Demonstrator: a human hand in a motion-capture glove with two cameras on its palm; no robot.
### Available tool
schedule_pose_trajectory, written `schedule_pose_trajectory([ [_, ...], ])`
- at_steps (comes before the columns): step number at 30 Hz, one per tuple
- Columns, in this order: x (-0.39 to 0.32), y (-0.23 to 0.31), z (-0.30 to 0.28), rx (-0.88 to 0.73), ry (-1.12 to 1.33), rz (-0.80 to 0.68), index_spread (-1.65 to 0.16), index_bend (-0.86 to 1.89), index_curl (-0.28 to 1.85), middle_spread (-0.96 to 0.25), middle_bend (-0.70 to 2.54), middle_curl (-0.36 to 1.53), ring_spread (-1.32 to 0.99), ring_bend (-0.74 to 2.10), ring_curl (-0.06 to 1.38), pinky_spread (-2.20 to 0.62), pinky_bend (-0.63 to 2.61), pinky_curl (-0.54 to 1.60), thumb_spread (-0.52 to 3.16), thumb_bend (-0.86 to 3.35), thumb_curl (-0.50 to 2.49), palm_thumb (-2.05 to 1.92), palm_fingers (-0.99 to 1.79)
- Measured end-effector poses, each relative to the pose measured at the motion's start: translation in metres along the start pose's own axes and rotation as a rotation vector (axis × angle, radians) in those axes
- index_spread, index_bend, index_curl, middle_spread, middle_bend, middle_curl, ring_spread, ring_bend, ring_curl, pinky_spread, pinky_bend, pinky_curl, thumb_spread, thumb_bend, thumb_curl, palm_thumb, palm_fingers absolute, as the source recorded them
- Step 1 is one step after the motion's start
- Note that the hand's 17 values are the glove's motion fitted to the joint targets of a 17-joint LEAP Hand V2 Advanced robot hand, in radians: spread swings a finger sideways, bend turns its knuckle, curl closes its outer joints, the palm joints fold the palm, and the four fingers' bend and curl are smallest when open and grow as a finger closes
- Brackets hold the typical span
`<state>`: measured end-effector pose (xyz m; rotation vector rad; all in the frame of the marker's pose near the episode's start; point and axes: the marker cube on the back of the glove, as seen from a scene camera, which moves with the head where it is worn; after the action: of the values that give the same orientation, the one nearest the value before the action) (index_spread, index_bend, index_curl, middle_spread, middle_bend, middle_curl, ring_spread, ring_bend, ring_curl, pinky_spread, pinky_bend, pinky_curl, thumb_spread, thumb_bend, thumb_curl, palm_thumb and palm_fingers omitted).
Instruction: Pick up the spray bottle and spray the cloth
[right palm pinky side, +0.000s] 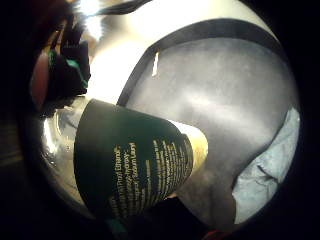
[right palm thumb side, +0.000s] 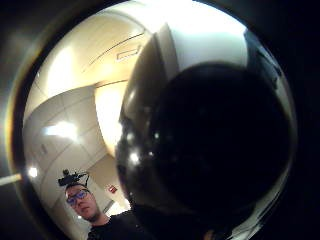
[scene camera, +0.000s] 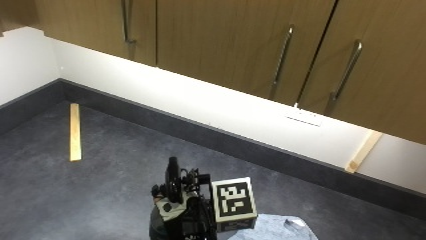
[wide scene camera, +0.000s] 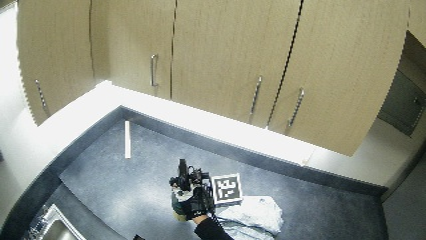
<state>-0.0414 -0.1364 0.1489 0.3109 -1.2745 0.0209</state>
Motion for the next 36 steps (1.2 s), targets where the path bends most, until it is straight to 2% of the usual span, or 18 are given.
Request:
schedule_pose_trajectory([
  [7, 0.037, 0.009, -0.003, 0.025, 0.006, 0.054, -0.12, 0.29, 0.63, 0.02, 0.2, 0.59, -0.06, 0.25, 0.53, -0.01, 0.22, 0.46, 0.6, -0.02, 0.74, 1.17, 1.12],
  [14, 0.037, 0.008, 0.005, -0.007, 0.048, 0.015, -0.12, 0.28, 0.62, 0.02, 0.21, 0.59, -0.07, 0.24, 0.52, -0.01, 0.2, 0.46, 0.62, -0.02, 0.74, 1.18, 1.12],
  [28, 0.046, 0.015, 0.006, -0.023, 0.118, 0.097, -0.12, 0.23, 0.61, 0.02, 0.22, 0.59, -0.07, 0.26, 0.52, -0.02, 0.16, 0.44, 0.67, -0.03, 0.73, 1.17, 1.07],
  [34, 0.047, 0.02, 0.008, -0.059, 0.138, 0.143, -0.19, 0.03, 0.54, 0.05, 0.14, 0.55, 0.02, 0.22, 0.55, 0.08, 0.26, 0.48, 0.8, -0.06, 0.67, 1.0, 0.38],
  [36, 0.047, 0.021, 0.008, -0.068, 0.14, 0.141, -0.22, 0.02, 0.5, 0.07, 0.12, 0.52, 0.04, 0.22, 0.55, 0.1, 0.33, 0.49, 0.83, -0.06, 0.66, 0.97, 0.23],
])
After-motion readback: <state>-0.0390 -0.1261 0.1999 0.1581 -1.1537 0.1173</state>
